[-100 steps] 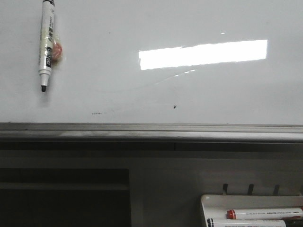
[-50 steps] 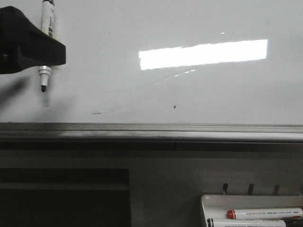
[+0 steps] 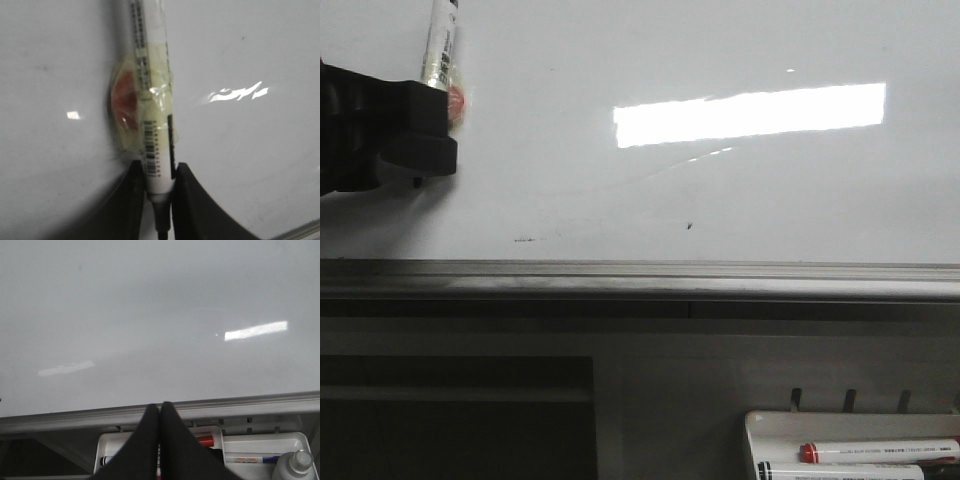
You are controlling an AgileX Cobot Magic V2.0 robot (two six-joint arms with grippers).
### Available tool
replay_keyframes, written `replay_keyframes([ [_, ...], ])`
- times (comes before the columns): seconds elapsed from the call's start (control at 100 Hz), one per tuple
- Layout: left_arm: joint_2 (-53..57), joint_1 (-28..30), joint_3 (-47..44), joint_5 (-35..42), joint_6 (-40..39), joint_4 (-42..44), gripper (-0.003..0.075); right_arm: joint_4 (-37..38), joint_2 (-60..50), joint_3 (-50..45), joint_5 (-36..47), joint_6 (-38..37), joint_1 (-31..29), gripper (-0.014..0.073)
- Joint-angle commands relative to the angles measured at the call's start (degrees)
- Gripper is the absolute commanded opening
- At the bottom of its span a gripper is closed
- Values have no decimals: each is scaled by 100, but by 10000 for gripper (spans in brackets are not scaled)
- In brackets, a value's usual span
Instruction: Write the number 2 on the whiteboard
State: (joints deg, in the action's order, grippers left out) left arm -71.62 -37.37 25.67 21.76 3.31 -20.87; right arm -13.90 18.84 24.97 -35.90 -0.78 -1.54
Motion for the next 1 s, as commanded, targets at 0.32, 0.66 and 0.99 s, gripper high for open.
replay_keyframes([
  [0.32,667,-370,174,106,114,1841,-20,-1692,165,346,-203,2094,852,-60],
  [0.66,1442,-1150,17,-764,114,4987,-20,-2789,1119,708,-48,3957,2441,244],
  [0.99,1436,-1589,-247,-780,114,6084,-20,-3061,2310,1048,1017,4873,3886,378],
])
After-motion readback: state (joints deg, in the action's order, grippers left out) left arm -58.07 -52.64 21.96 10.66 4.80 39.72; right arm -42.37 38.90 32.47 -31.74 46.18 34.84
